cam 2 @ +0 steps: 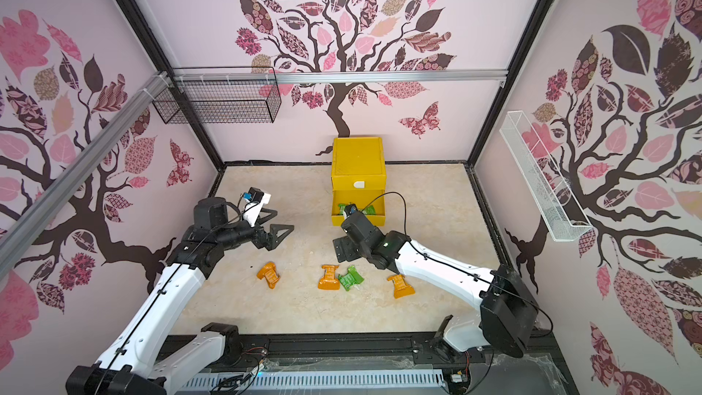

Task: Place the cookies into the drawer by color
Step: Place the cookie in the drawer, then pick up the cookie at the center of the board.

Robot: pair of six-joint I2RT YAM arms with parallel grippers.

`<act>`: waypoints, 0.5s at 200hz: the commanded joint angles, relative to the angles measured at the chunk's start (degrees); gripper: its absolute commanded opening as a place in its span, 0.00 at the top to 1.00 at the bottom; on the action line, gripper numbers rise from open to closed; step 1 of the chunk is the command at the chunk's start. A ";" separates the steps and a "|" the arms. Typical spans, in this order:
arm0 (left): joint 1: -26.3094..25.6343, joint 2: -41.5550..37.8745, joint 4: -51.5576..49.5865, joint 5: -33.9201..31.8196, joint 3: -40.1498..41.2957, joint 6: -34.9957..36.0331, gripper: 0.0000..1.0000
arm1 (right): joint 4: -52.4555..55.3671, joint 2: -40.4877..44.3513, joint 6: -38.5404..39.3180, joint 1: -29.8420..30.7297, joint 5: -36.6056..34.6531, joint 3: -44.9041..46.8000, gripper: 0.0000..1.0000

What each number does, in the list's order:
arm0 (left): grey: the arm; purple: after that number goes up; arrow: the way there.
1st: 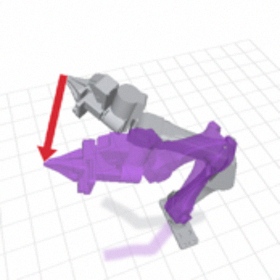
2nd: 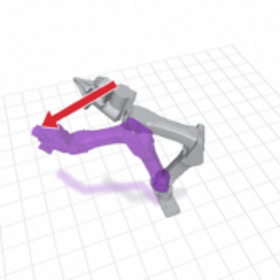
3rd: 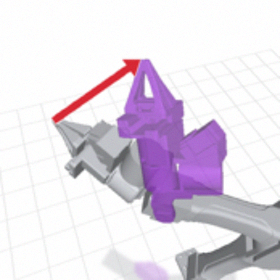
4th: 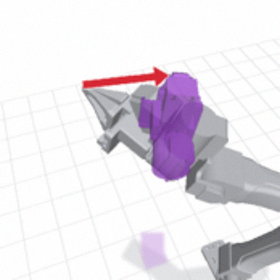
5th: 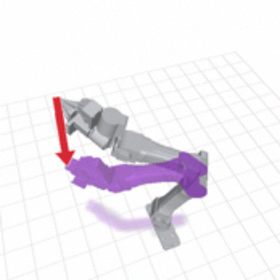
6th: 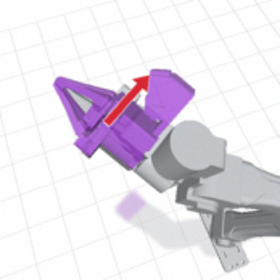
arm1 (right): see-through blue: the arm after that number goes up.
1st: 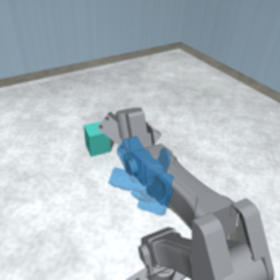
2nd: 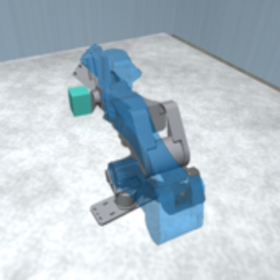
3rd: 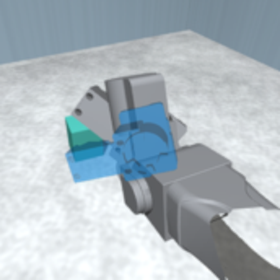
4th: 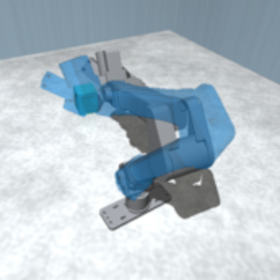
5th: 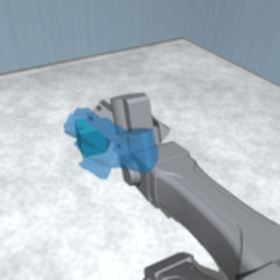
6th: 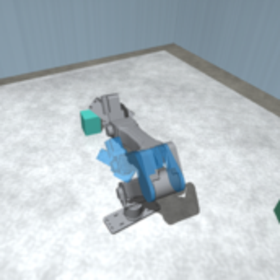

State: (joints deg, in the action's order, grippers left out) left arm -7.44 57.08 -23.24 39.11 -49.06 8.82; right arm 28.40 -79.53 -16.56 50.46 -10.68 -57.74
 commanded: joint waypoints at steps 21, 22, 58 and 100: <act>-0.06 0.57 0.52 1.15 -0.06 -0.18 0.03 | 3.23 1.94 -2.78 1.31 3.41 2.53 0.04; -0.09 0.53 0.46 1.14 -0.07 -0.15 0.03 | 3.23 1.93 -2.74 1.36 3.48 2.62 0.04; 0.33 0.18 0.49 0.83 0.09 -0.26 0.03 | 5.03 0.12 -1.77 2.98 3.68 3.62 0.04; 0.84 0.54 0.71 0.95 0.09 -0.47 0.03 | 4.77 -3.35 0.36 5.68 3.50 3.02 0.05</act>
State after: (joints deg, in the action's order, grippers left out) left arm -6.98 57.80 -23.22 39.13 -49.06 8.69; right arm 32.45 -80.40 -17.69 54.35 -7.27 -53.63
